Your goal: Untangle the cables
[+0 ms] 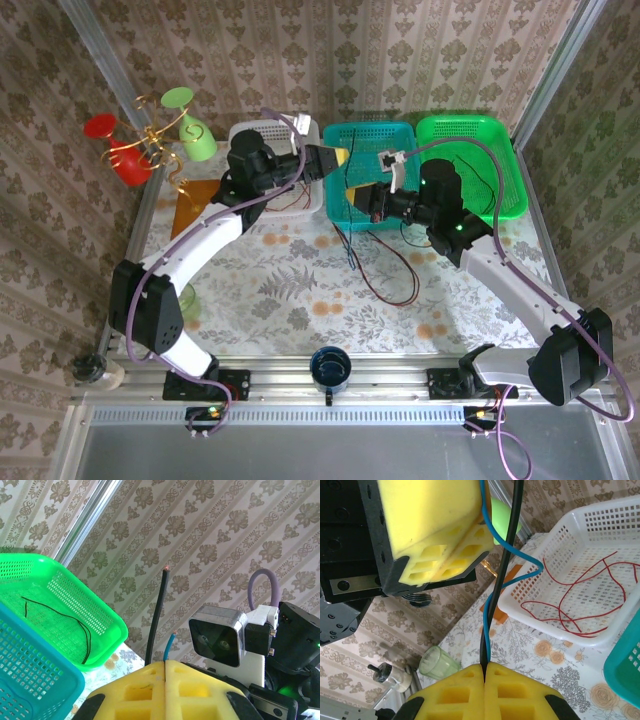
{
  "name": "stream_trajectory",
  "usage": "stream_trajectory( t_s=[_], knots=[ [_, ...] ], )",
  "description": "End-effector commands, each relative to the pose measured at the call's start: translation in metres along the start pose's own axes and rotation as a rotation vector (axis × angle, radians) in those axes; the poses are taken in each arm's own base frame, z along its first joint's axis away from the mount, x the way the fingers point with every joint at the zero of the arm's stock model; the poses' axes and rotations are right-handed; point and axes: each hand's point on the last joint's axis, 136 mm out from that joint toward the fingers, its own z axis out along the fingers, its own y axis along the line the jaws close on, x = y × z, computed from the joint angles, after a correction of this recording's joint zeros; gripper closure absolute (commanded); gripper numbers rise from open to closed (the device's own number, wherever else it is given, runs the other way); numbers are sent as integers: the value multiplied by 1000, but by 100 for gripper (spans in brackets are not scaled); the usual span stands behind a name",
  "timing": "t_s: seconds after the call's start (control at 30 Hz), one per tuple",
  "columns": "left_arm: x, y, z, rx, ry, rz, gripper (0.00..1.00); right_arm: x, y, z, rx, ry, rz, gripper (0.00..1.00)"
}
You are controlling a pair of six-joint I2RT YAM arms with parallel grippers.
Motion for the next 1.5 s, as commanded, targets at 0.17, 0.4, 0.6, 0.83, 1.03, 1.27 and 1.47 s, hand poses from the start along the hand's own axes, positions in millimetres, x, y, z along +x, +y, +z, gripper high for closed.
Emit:
stream_trajectory(
  t_s=[0.17, 0.4, 0.6, 0.83, 1.03, 1.27, 1.47],
  knots=[
    [-20, -10, -3, 7, -32, 49, 100, -8, -5, -16, 36, -40, -26, 64],
    [-16, -7, -1, 12, -27, 31, 100, -39, -9, -38, 19, -111, 5, 58],
    [-14, -6, -1, 12, -21, 23, 100, -69, 6, -30, -80, -119, 3, 54],
    [-10, -4, 1, 10, -12, 14, 100, -94, 26, -14, -148, -138, -36, 49],
    [-9, -6, 3, 17, -11, 15, 100, -100, 19, 5, -146, -128, -32, 55],
    [-8, -7, 2, 19, -7, 14, 100, -103, 12, 14, -136, -127, -29, 69],
    [-8, -7, 1, 15, -6, 16, 100, -103, 7, 13, -106, -141, -30, 88]
  ],
)
